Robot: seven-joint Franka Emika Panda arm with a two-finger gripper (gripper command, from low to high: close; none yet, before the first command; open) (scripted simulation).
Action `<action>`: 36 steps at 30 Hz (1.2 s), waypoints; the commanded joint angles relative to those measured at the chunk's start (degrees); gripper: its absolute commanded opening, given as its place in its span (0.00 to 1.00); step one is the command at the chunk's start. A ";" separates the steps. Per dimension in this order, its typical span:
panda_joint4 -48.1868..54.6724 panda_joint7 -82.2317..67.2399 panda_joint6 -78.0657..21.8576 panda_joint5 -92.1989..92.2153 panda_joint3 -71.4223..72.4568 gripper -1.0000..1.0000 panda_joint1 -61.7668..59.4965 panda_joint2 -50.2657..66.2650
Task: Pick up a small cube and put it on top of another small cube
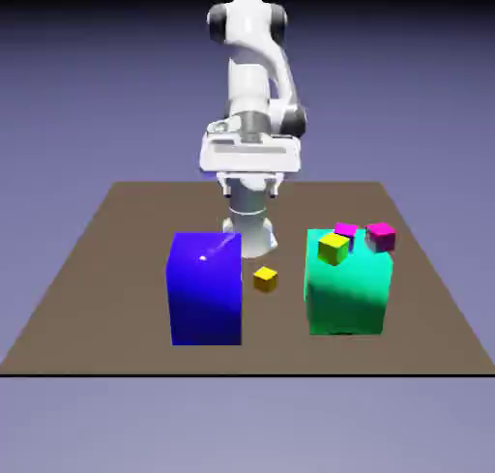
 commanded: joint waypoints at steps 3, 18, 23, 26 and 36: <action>2.12 -3.79 -7.48 1.03 0.51 0.50 5.58 3.50; 19.31 -2.60 -44.85 7.04 9.01 0.50 35.21 18.39; 22.64 -0.64 -57.31 3.66 12.92 0.50 42.28 25.37; 23.04 1.13 -64.79 -1.68 15.82 0.50 44.76 30.84; 17.00 6.01 -78.01 -24.67 22.99 0.50 41.94 45.84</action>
